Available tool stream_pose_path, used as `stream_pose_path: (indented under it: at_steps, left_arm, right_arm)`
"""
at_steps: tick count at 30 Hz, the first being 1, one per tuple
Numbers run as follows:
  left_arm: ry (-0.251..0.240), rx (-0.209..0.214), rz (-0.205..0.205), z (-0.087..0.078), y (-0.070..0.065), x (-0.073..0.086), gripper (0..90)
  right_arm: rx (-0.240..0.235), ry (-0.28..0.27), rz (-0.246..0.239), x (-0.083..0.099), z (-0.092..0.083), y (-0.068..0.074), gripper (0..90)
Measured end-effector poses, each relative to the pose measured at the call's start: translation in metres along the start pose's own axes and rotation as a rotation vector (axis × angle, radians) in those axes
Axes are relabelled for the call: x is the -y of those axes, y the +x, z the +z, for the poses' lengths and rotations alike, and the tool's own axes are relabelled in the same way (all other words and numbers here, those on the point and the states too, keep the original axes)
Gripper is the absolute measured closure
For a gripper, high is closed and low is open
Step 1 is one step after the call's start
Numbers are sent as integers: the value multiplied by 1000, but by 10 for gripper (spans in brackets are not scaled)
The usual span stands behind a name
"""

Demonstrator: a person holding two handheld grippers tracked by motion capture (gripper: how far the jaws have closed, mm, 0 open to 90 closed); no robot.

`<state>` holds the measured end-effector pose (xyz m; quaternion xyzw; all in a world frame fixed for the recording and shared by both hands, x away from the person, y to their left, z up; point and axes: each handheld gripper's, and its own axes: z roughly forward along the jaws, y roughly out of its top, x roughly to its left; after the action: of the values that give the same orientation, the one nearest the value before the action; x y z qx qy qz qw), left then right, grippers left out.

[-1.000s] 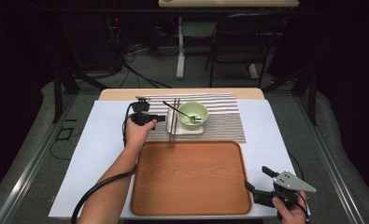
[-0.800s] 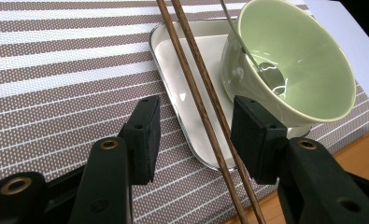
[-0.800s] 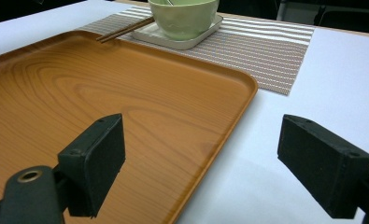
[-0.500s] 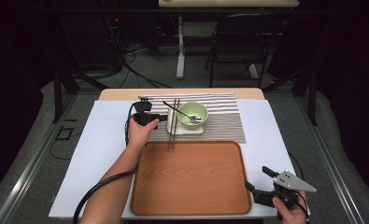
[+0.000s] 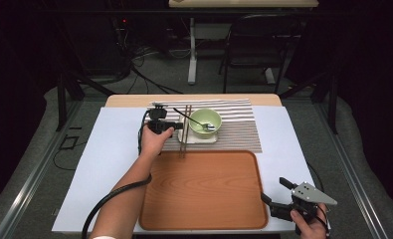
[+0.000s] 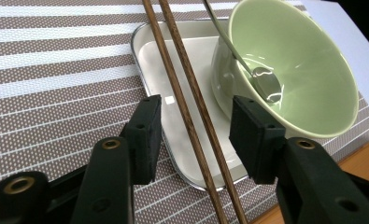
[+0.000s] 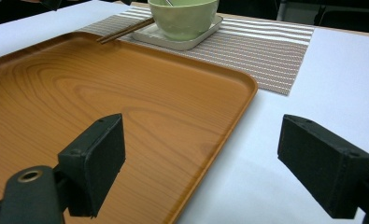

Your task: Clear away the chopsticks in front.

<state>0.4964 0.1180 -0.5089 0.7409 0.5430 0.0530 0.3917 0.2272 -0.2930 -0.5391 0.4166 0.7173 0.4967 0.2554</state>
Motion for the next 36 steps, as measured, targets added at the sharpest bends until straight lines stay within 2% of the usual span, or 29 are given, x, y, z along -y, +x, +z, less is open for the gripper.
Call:
stream_pose_path:
  at_steps: [2, 6, 10, 13, 18, 21, 35, 36]
  left_arm:
    - [3, -22, 14, 3, -1, 1, 580]
    - [11, -76, 16, 8, -4, 2, 641]
    - [23, -78, 17, 9, -5, 1, 662]
    - [9, -72, 8, 11, -6, 0, 679]
    - [8, -86, 3, 16, -7, 1, 687]
    - [10, -80, -4, 19, -6, 1, 706]
    - [15, -98, -1, 29, -7, 3, 752]
    - [16, -96, -12, 30, -7, 2, 754]
  right_arm:
    - [0, 0, 1, 0, 0, 0, 147]
    - [-1, 0, 0, 0, 0, 0, 147]
    - [-2, -1, 1, 0, 0, 0, 147]
    - [-3, -3, 0, 0, -1, 0, 147]
    - [-4, -5, 2, 0, -1, 0, 147]
    - [-6, -5, 5, 0, -1, 0, 147]
    - [-4, -9, 12, -1, -1, 0, 147]
    - [-5, -10, 12, -1, -1, -1, 147]
